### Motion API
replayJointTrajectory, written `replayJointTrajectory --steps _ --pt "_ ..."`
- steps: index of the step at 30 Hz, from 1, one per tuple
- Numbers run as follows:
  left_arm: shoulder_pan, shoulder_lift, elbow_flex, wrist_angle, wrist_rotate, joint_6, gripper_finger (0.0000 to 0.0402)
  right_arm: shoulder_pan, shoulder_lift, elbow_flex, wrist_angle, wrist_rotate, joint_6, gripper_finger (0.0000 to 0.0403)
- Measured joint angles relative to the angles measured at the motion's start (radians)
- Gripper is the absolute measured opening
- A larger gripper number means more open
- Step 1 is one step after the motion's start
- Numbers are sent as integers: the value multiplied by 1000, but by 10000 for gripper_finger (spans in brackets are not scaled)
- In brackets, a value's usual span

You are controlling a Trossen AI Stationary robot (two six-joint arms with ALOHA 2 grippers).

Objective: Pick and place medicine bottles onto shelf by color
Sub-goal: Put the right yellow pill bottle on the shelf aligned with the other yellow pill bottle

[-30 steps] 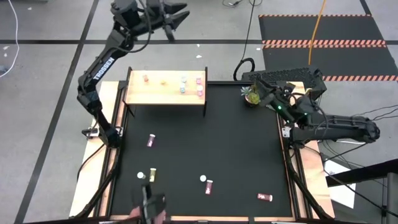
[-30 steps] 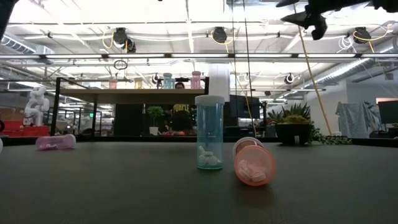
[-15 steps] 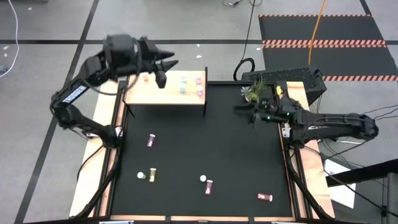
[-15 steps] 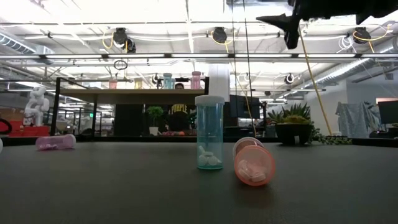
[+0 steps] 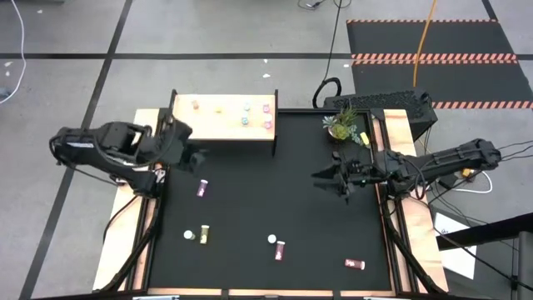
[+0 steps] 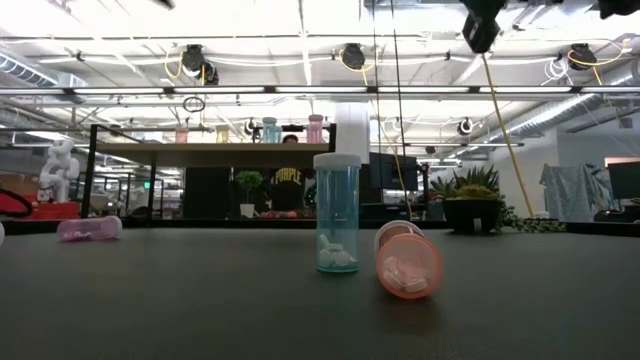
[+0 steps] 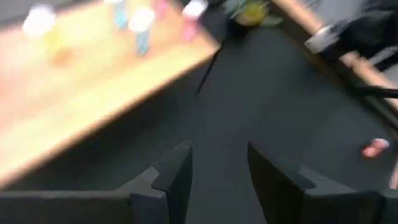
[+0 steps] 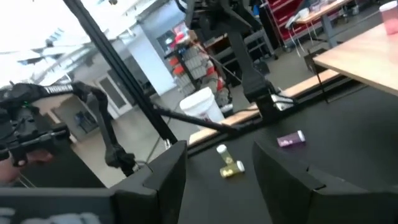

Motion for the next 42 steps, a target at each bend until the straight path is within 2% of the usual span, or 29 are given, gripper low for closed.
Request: replayJointTrajectory --steps 4,8,13,16,24,30,33,36,38,42 --pt "-108 -7 -127 -68 4 -245 154 2 0 0 -39 6 0 176" --pt "-170 -10 -235 -75 7 -397 154 2 -3 0 -49 5 45 176" --pt "-171 -7 -390 -61 17 -545 154 -2 -10 0 -98 5 69 176" --pt "-158 -6 -475 -5 58 -616 154 -3 -10 0 -119 5 73 176" --pt "-109 -6 -626 163 227 -647 154 -14 -10 0 -126 40 92 176" --pt "-121 -6 -666 338 360 -566 154 -19 10 0 -131 76 150 176" --pt "-149 -7 -680 381 357 -529 154 -19 43 0 -130 200 250 176" --pt "-159 -1 -697 368 353 -526 154 -20 81 0 -119 306 443 176" --pt "-159 0 -711 366 355 -550 154 -19 114 0 -80 314 528 176" --pt "-159 0 -746 376 374 -602 154 -19 187 0 78 314 582 176"
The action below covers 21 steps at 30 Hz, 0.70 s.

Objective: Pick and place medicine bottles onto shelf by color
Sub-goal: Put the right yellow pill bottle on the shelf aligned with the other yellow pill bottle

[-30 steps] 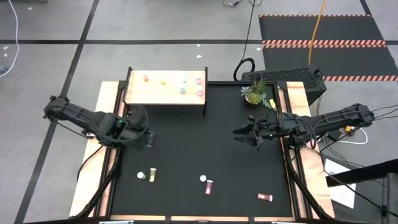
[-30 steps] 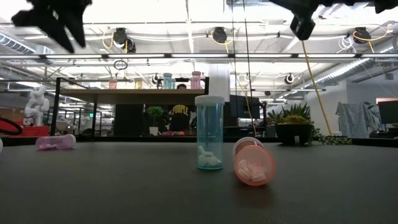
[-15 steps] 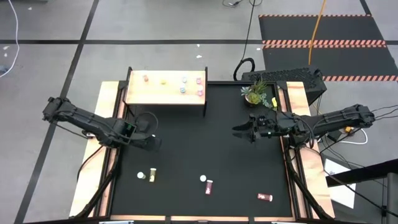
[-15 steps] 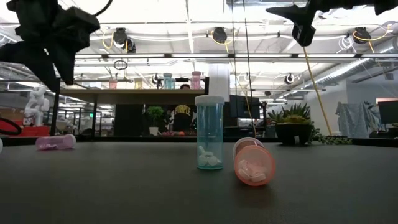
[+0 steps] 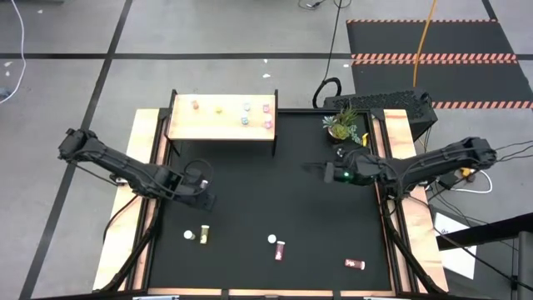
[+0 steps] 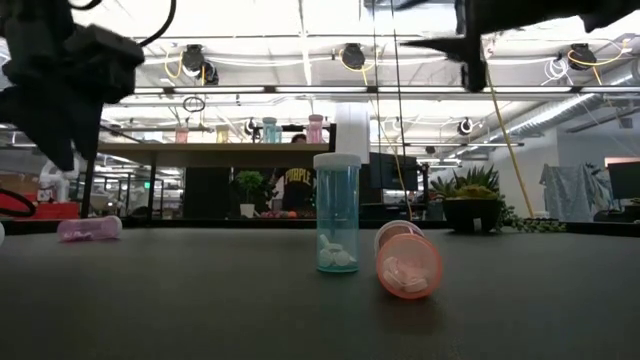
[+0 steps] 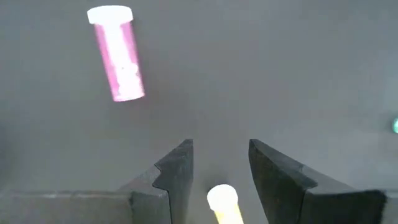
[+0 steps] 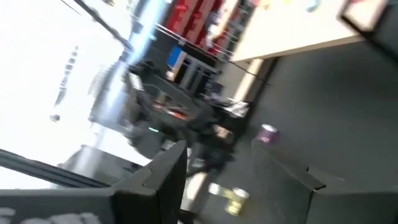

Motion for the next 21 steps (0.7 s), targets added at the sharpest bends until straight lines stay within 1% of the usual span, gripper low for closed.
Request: replayJointTrajectory --steps 2,5,7,11,15,18,21 --pt "-1 0 -21 2 -24 -25 154 10 34 0 89 -8 4 176" --pt "-11 0 -51 7 -37 -106 154 46 75 0 203 -59 -27 176" --pt "-36 0 -77 62 -29 -183 154 86 90 0 231 -82 -46 176" --pt "-88 0 -90 172 22 -341 154 176 94 0 224 -80 -57 176" --pt "-129 24 -29 182 37 -447 154 251 94 0 224 -77 -110 176" --pt "-144 51 35 178 39 -457 154 298 94 0 223 -76 -152 176" --pt "-156 90 117 177 62 -454 154 344 94 0 221 -76 -199 176"
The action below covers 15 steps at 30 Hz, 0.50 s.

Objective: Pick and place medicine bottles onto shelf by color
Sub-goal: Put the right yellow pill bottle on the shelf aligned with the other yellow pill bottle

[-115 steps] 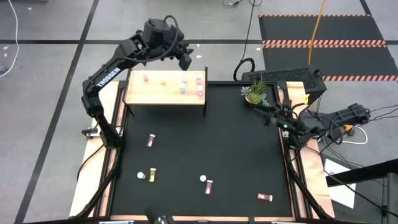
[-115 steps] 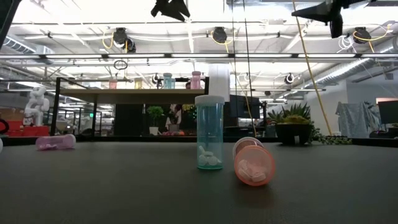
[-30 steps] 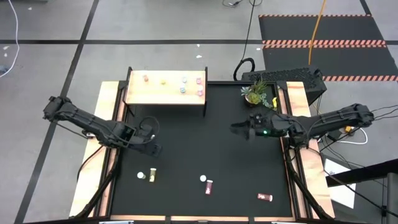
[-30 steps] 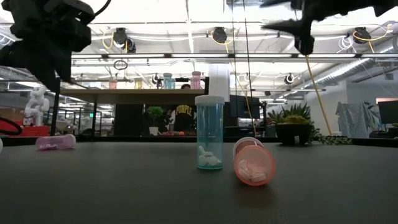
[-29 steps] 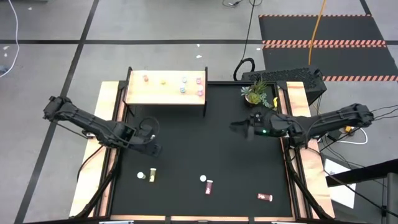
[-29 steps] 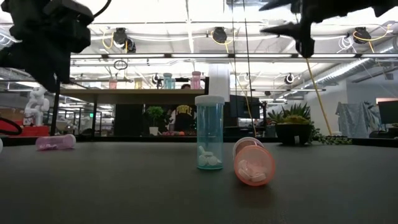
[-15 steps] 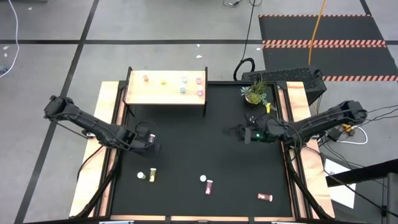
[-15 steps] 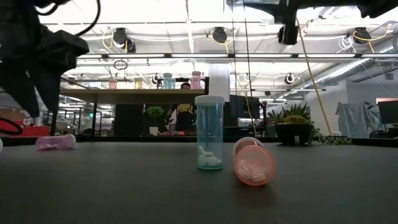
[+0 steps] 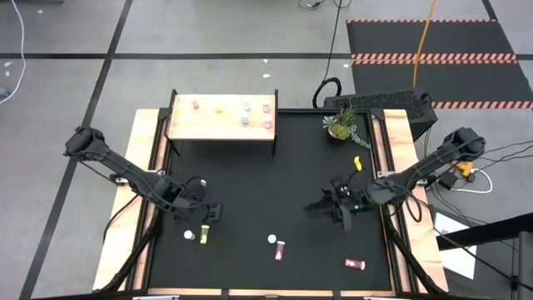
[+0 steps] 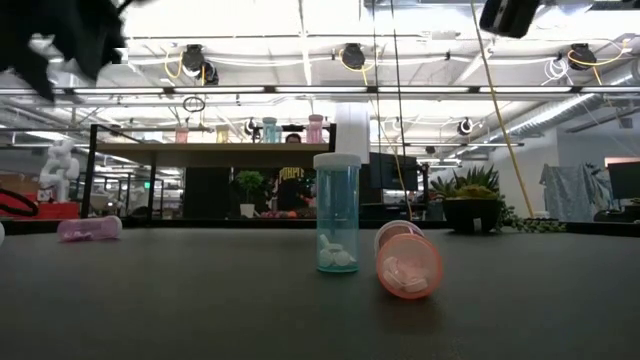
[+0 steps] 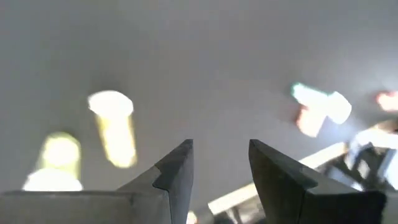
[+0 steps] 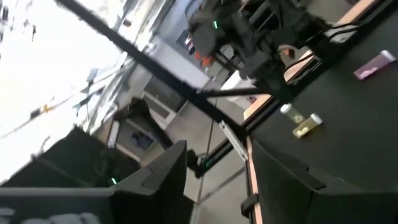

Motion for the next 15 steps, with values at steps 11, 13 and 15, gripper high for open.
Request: replayJointTrajectory --steps 11,13,15 --pt "-18 199 264 -221 13 78 154 32 0 0 -6 55 -110 176" --pt "-17 227 263 -215 37 71 154 31 0 0 -6 55 -109 176" --pt "-17 253 258 -219 60 80 154 31 0 0 -6 55 -108 176"
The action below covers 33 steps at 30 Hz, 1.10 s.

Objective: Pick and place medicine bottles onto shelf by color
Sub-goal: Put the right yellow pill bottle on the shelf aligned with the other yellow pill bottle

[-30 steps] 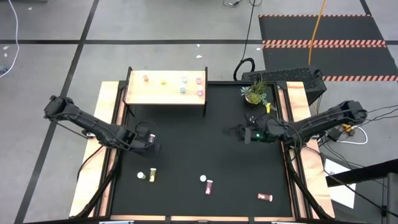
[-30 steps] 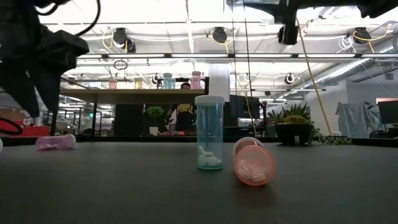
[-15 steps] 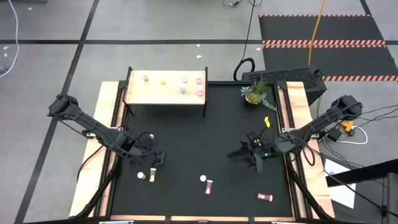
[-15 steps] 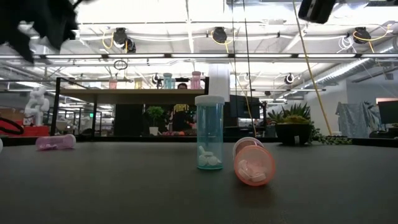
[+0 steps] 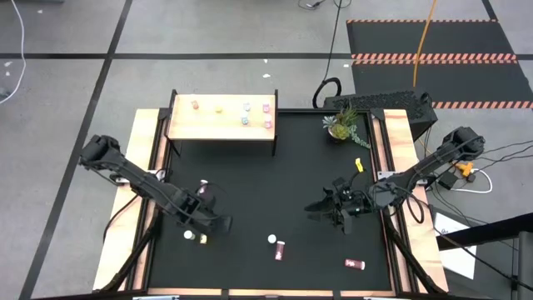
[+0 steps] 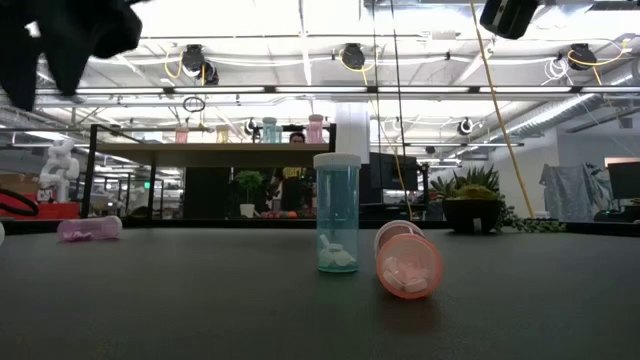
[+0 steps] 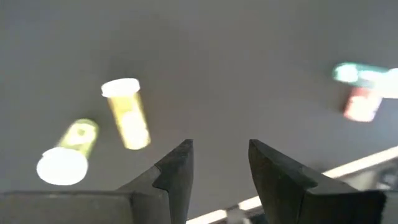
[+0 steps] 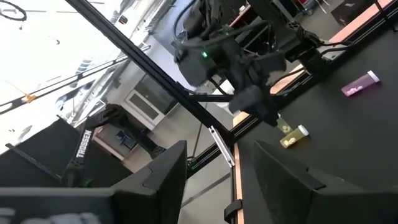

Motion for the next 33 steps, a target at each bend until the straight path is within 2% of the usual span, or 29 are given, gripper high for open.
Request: replayJointTrajectory --steps 7,12,22,33 --pt "-1 73 -1 -112 13 48 154 6 0 0 0 0 24 176" --pt "11 112 -2 -121 8 77 154 10 0 0 -4 2 25 176" --pt "60 205 -70 -89 131 124 155 11 0 0 -38 0 26 176" --pt "90 196 -88 -16 144 241 219 11 0 0 -39 -5 57 176"
